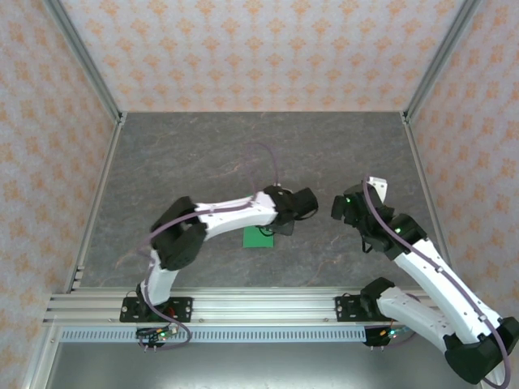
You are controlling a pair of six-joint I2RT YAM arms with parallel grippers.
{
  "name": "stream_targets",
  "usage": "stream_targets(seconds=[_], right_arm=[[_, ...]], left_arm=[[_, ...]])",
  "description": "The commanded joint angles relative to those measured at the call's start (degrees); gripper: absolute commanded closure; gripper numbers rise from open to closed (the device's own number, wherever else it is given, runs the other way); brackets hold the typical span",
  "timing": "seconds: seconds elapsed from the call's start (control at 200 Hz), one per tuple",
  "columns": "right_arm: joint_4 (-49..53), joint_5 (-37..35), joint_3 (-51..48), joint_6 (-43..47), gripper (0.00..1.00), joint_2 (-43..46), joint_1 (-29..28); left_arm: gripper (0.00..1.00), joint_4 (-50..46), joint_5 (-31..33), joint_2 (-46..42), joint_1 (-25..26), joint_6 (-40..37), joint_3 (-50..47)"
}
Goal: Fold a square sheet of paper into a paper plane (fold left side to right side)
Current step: Turn over the paper at the center of the table, then third fold the triangle at the center of the table.
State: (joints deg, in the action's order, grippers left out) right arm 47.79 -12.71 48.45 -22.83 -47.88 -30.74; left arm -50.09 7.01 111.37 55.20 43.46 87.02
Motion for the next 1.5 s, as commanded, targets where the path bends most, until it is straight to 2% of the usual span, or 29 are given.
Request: stream_targets(seconds=[0.0,0.085,0.215,0.325,0.43,0.565,0.856,1.491], right_arm=[[-10.24,15.23,-2.15,0.54,0.01,-2.96,-0.11],[-17.13,23.78,-3.08,-2.09,0.06,-8.51,-0.19],[-28.33,34.34,-2.84,-6.25,0.13,-19.44,-1.09],[-36.24,38.12,-1.09,-8.82,0.16,-28.95,-3.03],[-40.73,40.15,2.14,-9.83,0.18,-36.71,-4.56],[-46.08,42.01,5.12,-11.97,0.23,-44.78,-4.9],[-47.85,42.81,10.56,-11.49,0.29,-54.39,-4.94],[-41.69,40.16,12.82,-7.53,0.35,-60.46,-5.03]], left_arm=[[0.33,10.75,-5.62,-13.01,-4.75,-2.42,-9.35],[0.25,19.91,-11.71,-22.08,-10.09,-2.45,-20.27],[0.2,33.51,-22.97,-31.27,-19.53,-0.79,-34.73],[0.2,42.44,-31.1,-33.97,-25.93,0.79,-42.92],[0.22,51.75,-38.12,-32.84,-29.07,3.09,-48.1],[0.28,55.2,-41.61,-28.52,-29.37,3.38,-49.22],[0.28,57.56,-43.7,-22.76,-29.34,3.49,-49.07],[0.28,56.14,-46.85,-17.96,-29.19,3.29,-47.82]])
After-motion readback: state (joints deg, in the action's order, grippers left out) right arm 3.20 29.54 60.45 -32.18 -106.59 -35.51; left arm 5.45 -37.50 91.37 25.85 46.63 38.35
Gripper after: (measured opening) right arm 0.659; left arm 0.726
